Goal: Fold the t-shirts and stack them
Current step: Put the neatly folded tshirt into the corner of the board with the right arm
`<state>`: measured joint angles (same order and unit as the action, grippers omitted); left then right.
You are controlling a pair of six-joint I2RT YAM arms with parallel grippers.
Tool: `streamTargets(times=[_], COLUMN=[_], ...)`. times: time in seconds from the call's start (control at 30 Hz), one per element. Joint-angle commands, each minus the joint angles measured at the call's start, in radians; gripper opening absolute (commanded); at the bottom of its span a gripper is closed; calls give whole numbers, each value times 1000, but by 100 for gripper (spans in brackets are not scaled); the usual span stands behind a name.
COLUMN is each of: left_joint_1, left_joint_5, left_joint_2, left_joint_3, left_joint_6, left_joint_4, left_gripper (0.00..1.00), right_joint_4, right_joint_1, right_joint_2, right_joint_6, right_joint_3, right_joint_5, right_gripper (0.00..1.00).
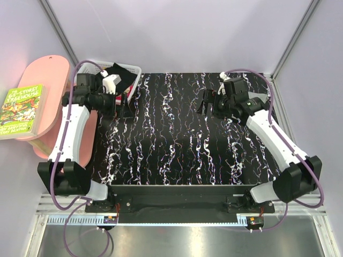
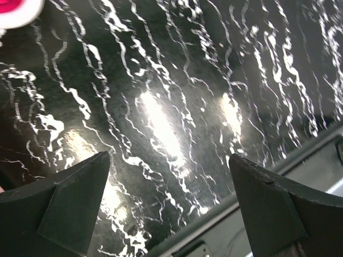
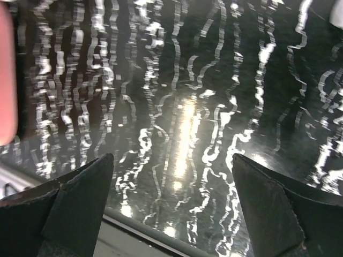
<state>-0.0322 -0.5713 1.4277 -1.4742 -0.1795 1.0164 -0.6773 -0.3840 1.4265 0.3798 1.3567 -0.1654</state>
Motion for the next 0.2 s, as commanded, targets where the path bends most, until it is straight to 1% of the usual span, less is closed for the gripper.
streamTargets(times=[0.0,0.17], left_joint_1=[-3,-3], left_joint_5=[70,77], left_joint_2=[-26,-21], left_joint_3=[14,29], left_joint_6=[51,29], left_joint_4=[-110,-116], left_gripper=[99,99], right_joint_4=[133,133], right_joint_1=[-15,-16], right_joint_2=[-61,-61], right_joint_6=[18,18], right_joint_3=[-27,-28], right_joint_5=[-79,-92], right_gripper=[100,100])
